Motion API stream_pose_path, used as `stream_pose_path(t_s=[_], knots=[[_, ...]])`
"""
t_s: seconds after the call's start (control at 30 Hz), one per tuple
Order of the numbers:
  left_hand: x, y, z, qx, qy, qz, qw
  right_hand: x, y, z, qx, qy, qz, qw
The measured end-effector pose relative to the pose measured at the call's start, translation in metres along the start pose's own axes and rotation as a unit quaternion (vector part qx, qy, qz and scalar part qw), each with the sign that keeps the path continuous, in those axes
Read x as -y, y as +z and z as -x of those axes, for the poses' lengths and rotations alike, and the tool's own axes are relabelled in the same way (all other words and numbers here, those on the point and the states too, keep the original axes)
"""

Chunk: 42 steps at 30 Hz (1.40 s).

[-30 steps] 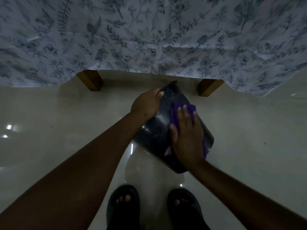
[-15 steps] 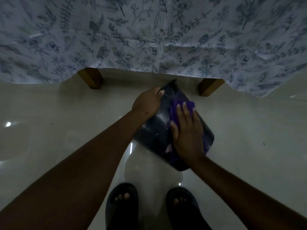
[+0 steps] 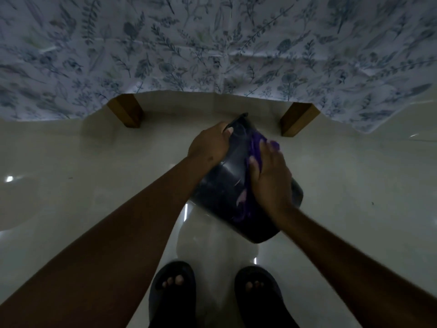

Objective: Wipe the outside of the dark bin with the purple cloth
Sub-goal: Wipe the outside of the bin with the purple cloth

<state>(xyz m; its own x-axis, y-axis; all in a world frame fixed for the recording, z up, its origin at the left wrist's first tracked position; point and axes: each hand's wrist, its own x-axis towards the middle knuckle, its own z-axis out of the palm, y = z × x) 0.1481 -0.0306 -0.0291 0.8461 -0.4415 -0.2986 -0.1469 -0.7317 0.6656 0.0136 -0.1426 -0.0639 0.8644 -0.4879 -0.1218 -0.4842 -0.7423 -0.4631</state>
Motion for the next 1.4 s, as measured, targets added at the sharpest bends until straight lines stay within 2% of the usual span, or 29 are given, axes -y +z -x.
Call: stream_pose_path(t_s=[0.1,0.17,0.33,0.43,0.5,0.57,0.7,0.77,0.83,0.9,0.93,1.0,1.07,1.13,1.17,1.27,1.33,1.4], knots=[[-0.010,0.002,-0.005,0.000,-0.015,-0.030,0.999,0.010,0.015,0.072,0.020,-0.134,0.108,0.985],[-0.017,0.006,-0.011,0.014,-0.029,-0.031,0.999,0.007,0.019,0.078,0.006,-0.173,0.120,0.977],[-0.011,-0.006,0.002,0.056,-0.064,0.082,0.993,0.002,-0.012,-0.004,-0.014,-0.087,0.007,0.996],[0.006,-0.007,0.037,0.004,-0.016,0.098,0.995,-0.002,-0.018,-0.067,0.037,0.008,-0.035,0.999],[0.012,-0.006,0.045,-0.013,0.011,0.076,0.997,0.002,-0.015,-0.066,0.024,0.030,-0.018,0.999],[0.014,-0.009,0.036,-0.014,0.015,0.037,0.999,0.006,-0.005,-0.023,-0.026,-0.027,0.026,0.999],[0.010,-0.011,0.021,-0.006,0.032,-0.005,0.999,0.001,0.019,0.078,0.036,-0.185,0.119,0.975],[0.013,-0.007,0.025,-0.010,0.041,0.009,0.999,-0.001,0.023,0.088,0.038,-0.221,0.130,0.966],[0.018,-0.007,0.029,-0.017,0.050,0.027,0.998,0.006,0.017,0.063,0.026,-0.179,0.089,0.980],[0.025,-0.009,0.033,-0.018,0.059,0.033,0.998,0.008,0.006,0.014,-0.019,-0.087,0.023,0.996],[0.027,-0.010,0.034,-0.015,0.060,0.031,0.998,0.002,0.001,-0.016,-0.002,-0.021,-0.024,0.999],[0.029,-0.011,0.034,-0.011,0.055,0.020,0.998,-0.008,-0.007,-0.067,0.098,0.097,-0.121,0.983],[0.031,-0.012,0.031,-0.005,0.039,0.012,0.999,-0.007,-0.007,-0.072,0.118,0.137,-0.130,0.975],[0.033,-0.010,0.027,0.001,0.027,0.010,1.000,0.003,0.000,-0.031,0.037,0.085,-0.051,0.994],[0.034,-0.009,0.025,0.002,0.030,0.009,1.000,0.011,0.004,0.001,0.014,0.029,-0.006,0.999],[0.034,-0.006,0.025,-0.004,0.047,0.010,0.999,0.020,0.019,0.078,0.049,-0.113,0.114,0.986],[0.035,-0.005,0.030,-0.013,0.058,0.020,0.998,0.013,0.020,0.082,0.047,-0.150,0.133,0.979],[0.035,-0.003,0.035,-0.023,0.065,0.040,0.997,0.007,0.015,0.055,0.043,-0.151,0.099,0.983]])
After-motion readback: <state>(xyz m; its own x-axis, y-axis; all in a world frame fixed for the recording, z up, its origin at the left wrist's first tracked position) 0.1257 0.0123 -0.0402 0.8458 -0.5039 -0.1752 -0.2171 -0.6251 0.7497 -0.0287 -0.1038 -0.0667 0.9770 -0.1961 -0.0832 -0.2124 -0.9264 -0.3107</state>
